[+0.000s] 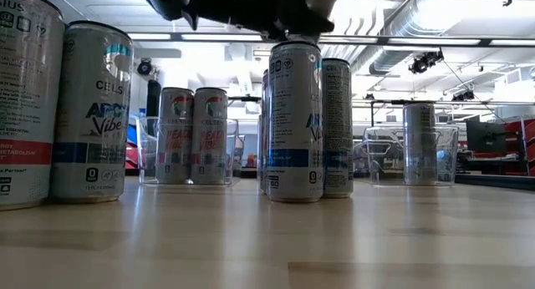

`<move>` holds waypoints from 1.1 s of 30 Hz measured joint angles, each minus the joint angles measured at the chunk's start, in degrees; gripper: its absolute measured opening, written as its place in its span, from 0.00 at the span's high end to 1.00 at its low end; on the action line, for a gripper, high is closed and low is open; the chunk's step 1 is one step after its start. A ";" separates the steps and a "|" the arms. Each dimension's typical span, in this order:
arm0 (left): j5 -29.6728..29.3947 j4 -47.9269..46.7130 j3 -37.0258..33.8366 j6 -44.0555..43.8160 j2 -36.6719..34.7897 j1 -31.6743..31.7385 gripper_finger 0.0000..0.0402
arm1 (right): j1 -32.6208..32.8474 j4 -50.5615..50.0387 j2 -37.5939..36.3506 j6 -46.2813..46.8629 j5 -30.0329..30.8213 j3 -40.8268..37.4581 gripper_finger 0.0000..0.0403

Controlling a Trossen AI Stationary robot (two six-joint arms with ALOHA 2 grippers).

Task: Sort soda cans
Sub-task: Put the white-yellow soda can into the top right transparent bin

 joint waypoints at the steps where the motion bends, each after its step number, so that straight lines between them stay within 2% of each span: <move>1: -1.45 -0.30 0.00 0.41 0.02 -0.28 0.41 | 0.38 0.17 -0.01 -0.35 1.90 0.00 0.11; 4: -3.20 -0.70 -0.07 0.87 0.17 -0.57 0.41 | 1.59 0.46 -0.81 -1.03 5.96 -0.02 0.11; 6: -3.00 0.08 -0.07 -0.75 0.15 -0.27 0.41 | 2.17 0.46 -1.84 -0.97 6.32 -0.02 0.11; 10: 0.28 4.65 -1.95 -4.07 0.11 1.05 0.41 | 3.33 -2.15 -2.82 1.86 5.68 -0.02 0.11; 13: 3.06 8.58 -3.94 -6.41 0.11 1.78 0.41 | 4.11 -3.83 -2.56 3.37 8.05 -0.07 0.11; 25: 3.56 11.50 -4.70 -4.76 0.09 0.95 0.41 | 3.88 4.53 3.29 3.06 7.99 -0.13 0.11; 29: 3.54 10.91 -4.70 -5.06 0.09 0.95 0.41 | 3.88 4.89 3.01 3.33 8.60 -0.13 0.18; 33: 3.48 11.04 -4.70 -5.13 0.09 0.95 0.41 | 3.91 4.00 2.15 3.59 10.08 -0.13 0.31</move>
